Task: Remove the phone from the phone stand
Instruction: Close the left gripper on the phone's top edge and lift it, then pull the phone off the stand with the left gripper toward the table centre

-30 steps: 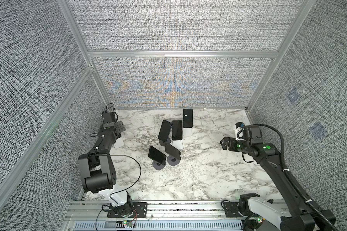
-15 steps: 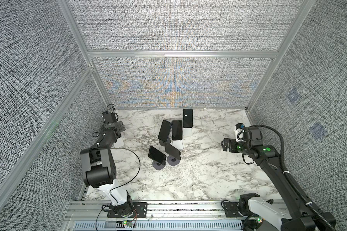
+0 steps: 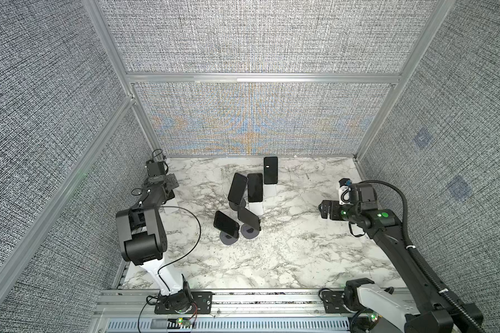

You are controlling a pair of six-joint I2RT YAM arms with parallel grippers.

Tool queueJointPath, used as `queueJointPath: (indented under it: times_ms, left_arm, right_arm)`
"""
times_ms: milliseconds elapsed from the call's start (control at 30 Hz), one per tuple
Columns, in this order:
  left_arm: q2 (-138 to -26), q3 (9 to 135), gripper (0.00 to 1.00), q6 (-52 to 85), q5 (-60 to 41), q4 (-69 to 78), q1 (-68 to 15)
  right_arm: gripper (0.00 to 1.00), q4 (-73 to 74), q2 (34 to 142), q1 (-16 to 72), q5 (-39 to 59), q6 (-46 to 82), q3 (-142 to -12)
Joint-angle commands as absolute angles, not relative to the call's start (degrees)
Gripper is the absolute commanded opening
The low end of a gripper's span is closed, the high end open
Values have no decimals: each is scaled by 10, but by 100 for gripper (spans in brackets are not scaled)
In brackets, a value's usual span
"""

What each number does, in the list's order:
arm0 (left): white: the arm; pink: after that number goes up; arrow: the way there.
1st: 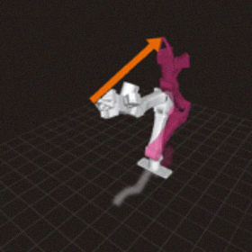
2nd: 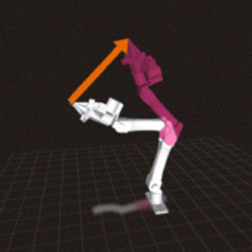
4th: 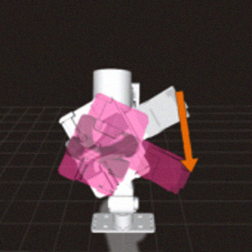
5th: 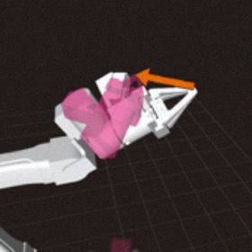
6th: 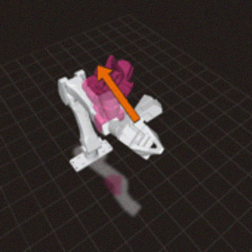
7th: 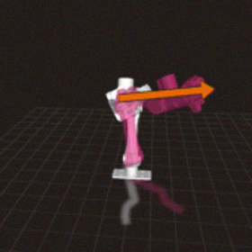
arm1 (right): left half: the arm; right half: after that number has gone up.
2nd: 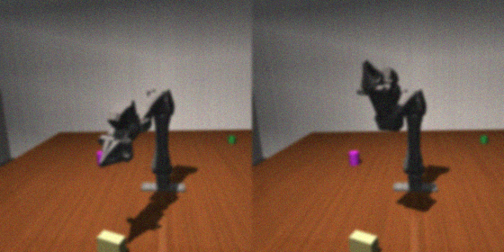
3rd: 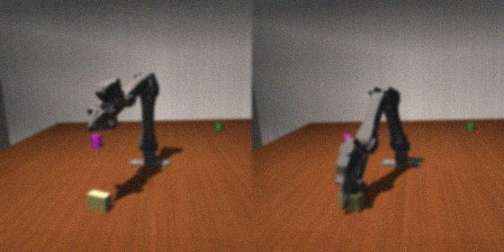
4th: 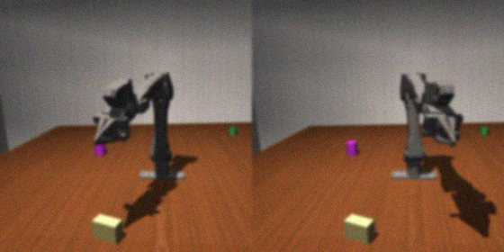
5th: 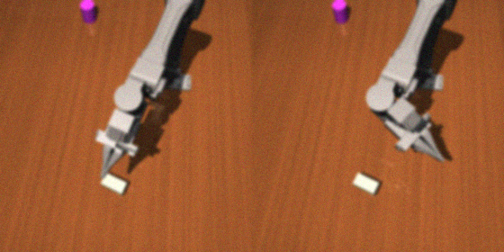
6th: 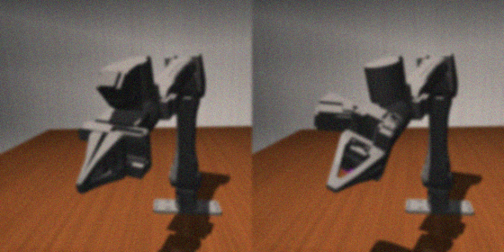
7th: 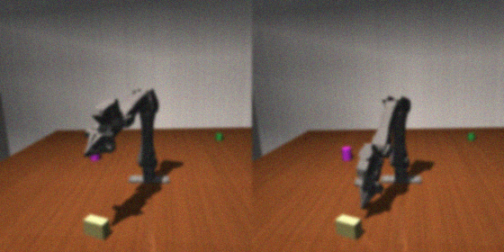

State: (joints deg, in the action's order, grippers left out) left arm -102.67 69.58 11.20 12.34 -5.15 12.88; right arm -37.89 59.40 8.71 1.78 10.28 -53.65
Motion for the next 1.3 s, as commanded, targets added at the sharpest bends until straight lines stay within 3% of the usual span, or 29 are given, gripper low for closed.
queueJointPath:
  times_ms: [0, 267, 767, 1267]
  left_arm:
    - [-1033, 703, 95, 107, 116, -39, 131]
    - [-1053, 719, 93, 109, 118, -47, 134]
    - [-1050, 729, 79, 110, 120, -68, 137]
    - [-996, 727, 76, 132, 120, -120, 136]
  right_arm:
    - [99, -364, 594, 88, 9, 97, -534]
    - [99, -358, 596, 88, 15, 98, -529]
    - [99, -350, 600, 88, 15, 101, -529]
    - [99, -355, 590, 88, 12, 97, -526]
